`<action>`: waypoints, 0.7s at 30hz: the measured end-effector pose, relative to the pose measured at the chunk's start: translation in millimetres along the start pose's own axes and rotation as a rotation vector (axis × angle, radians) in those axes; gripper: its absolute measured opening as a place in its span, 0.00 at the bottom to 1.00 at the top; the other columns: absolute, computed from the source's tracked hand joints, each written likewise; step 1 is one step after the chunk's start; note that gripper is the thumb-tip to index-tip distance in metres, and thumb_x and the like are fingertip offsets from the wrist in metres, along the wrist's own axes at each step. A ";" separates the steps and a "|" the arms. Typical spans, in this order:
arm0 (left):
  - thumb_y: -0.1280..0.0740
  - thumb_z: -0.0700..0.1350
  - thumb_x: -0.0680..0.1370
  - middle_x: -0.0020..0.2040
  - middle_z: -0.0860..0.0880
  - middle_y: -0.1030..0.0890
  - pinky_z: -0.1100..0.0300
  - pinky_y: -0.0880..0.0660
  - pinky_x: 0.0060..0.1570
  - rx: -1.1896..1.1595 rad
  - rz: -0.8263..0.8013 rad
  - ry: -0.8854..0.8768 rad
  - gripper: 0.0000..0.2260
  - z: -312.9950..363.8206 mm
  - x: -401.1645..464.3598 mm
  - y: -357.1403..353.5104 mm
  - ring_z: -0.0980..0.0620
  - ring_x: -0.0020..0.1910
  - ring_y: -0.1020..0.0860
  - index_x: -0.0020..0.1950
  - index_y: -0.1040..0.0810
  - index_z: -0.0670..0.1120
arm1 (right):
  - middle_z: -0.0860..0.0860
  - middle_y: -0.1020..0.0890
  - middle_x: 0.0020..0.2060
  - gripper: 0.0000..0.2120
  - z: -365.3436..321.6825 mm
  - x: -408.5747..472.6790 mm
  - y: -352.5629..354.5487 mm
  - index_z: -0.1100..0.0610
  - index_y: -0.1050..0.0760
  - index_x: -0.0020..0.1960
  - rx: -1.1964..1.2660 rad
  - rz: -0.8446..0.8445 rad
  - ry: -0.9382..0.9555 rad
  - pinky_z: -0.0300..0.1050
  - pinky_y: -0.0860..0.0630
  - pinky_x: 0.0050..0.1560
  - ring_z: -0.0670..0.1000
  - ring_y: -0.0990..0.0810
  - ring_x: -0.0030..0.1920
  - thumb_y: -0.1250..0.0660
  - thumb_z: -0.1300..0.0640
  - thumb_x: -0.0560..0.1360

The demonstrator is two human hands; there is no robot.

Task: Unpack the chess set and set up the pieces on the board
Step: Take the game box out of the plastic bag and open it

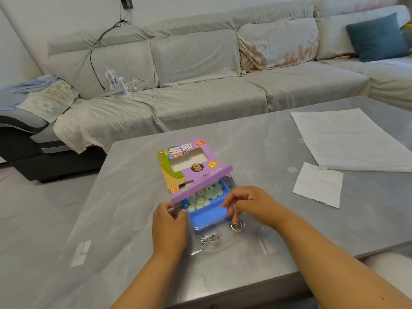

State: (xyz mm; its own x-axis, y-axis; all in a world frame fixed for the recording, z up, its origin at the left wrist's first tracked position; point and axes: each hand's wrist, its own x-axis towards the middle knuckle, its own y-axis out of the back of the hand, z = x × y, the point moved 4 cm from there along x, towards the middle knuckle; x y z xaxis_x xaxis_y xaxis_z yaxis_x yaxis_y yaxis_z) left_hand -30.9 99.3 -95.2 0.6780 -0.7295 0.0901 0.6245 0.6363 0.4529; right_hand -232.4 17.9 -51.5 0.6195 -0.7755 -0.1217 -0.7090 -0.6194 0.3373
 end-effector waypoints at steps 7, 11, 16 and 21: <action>0.33 0.50 0.74 0.59 0.43 0.22 0.51 0.25 0.53 -0.203 -0.042 0.331 0.23 0.2 24.8 0.9 0.42 0.55 0.22 0.67 0.31 0.44 | 0.56 0.24 0.37 0.09 16.7 47.1 42.3 0.64 0.24 0.48 -0.026 0.482 -0.238 0.47 0.28 0.40 0.54 0.25 0.34 0.43 0.63 0.76; 0.31 0.40 0.75 0.59 0.47 0.25 0.58 0.30 0.49 -0.229 -0.124 0.254 0.25 9.7 25.1 -5.1 0.50 0.53 0.25 0.69 0.36 0.42 | 0.57 0.28 0.32 0.06 23.1 67.1 34.3 0.61 0.30 0.41 0.155 0.375 -0.395 0.44 0.31 0.33 0.53 0.31 0.31 0.42 0.66 0.76; 0.28 0.35 0.72 0.59 0.51 0.22 0.59 0.27 0.55 -0.207 -0.238 0.091 0.22 -1.4 28.7 -13.3 0.53 0.57 0.23 0.62 0.31 0.49 | 0.61 0.25 0.37 0.11 31.9 75.0 34.1 0.63 0.26 0.40 0.244 0.379 -0.460 0.48 0.24 0.36 0.57 0.26 0.33 0.38 0.57 0.77; 0.30 0.31 0.73 0.57 0.57 0.23 0.72 0.26 0.43 -0.293 -0.379 0.063 0.24 5.0 39.8 -20.6 0.61 0.54 0.24 0.63 0.32 0.51 | 0.57 0.27 0.32 0.19 34.3 77.3 45.1 0.62 0.29 0.41 0.260 0.391 -0.546 0.40 0.32 0.27 0.52 0.32 0.26 0.39 0.44 0.74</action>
State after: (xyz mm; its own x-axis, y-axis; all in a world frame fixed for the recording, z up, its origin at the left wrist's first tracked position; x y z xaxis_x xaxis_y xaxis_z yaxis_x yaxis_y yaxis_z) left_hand -18.7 55.9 -96.5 0.3980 -0.9129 -0.0907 0.9089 0.3790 0.1739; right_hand -228.0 -74.2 -77.8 0.0952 -0.8548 -0.5102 -0.9439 -0.2403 0.2264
